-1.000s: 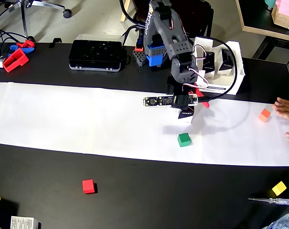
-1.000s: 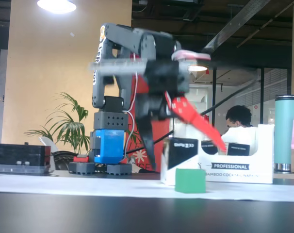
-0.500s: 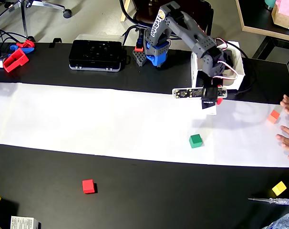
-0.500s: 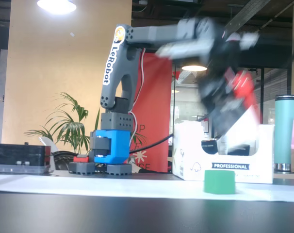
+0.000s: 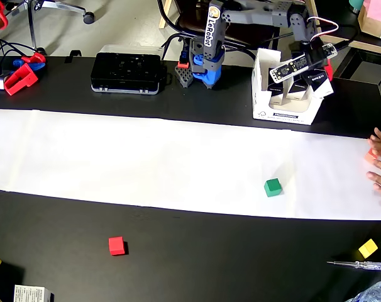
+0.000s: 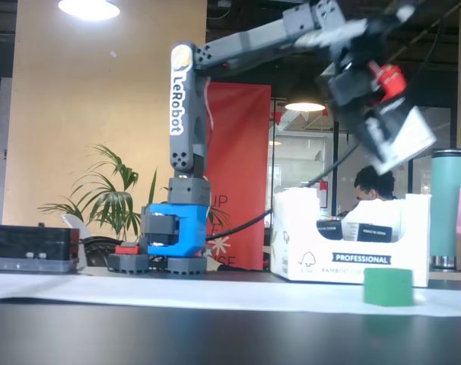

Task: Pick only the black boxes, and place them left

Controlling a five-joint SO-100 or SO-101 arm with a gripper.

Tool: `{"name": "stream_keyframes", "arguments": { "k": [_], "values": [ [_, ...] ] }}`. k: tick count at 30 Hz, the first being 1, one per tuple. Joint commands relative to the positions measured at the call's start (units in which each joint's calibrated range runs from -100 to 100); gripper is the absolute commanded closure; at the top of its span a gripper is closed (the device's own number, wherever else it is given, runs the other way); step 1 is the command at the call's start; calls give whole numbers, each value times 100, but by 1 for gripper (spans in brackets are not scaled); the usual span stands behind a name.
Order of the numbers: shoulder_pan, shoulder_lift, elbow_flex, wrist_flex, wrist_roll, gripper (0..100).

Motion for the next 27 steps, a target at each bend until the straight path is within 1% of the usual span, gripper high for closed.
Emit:
{"name": "stream_keyframes", "arguments": {
  "k": [1,3,5,8,11,14,17,20,21,23,25,26,27],
  "values": [
    [-517,-1196,1052,-43,-377,83],
    [-647,-1315,1601,-43,-508,83],
    [-655,-1299,1956,-43,-519,83],
    [-647,-1275,2080,-131,-519,81],
    [-577,-1181,2461,-830,-571,67],
    [-525,-1038,2692,-1093,-571,59],
    [-517,-1054,2364,-1100,-550,56],
    [-482,-1070,1052,-1077,-513,55],
    [-335,-1070,396,-1061,-434,55],
    [-49,-1181,-455,-1093,181,56],
    [454,-1536,-633,-1156,813,56],
    [809,-1773,-624,-1267,1002,56],
    [1233,-2026,-615,-1410,1155,59]
  ]
}}
